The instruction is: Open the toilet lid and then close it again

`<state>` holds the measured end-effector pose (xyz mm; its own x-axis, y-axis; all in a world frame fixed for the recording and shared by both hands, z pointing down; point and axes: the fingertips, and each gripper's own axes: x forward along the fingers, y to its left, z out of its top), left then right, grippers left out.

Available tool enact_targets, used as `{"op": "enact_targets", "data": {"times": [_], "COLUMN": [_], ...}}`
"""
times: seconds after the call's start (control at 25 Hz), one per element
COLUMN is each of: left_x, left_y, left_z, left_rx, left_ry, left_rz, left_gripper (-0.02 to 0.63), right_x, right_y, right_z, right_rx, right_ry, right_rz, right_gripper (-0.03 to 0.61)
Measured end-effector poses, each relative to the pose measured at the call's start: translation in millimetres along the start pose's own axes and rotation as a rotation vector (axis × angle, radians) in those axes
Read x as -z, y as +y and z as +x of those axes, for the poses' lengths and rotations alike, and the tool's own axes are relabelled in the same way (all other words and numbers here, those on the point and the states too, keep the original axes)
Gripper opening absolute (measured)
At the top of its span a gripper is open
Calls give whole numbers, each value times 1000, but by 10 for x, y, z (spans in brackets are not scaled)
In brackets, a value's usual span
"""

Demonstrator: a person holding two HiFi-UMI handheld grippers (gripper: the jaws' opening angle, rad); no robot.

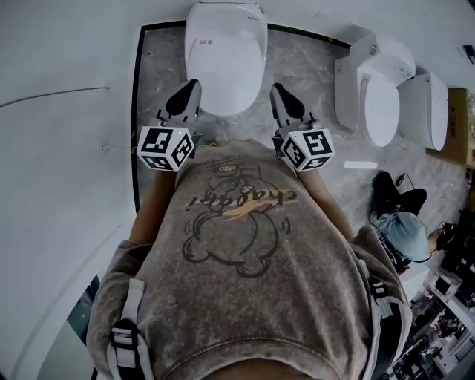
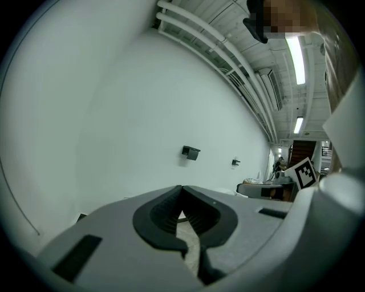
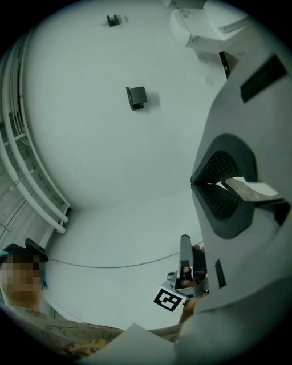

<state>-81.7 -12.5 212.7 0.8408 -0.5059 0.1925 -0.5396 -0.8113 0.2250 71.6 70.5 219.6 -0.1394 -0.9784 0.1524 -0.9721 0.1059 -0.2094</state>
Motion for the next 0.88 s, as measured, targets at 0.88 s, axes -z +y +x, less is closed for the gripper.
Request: {"op": "enact_targets", "data": {"times": [0.88], "left_x": [35], "left_y": [50], "left_z": [121], "left_rx": [-35], "left_ry": [-13], "left_rz": [-6], "left_gripper": [9], "right_x": [-58], "right_y": [-147], "right_z": [-26], "right_rx": [10], "right_ry": [-32], "right_rz": [10], "right_gripper": [26]}}
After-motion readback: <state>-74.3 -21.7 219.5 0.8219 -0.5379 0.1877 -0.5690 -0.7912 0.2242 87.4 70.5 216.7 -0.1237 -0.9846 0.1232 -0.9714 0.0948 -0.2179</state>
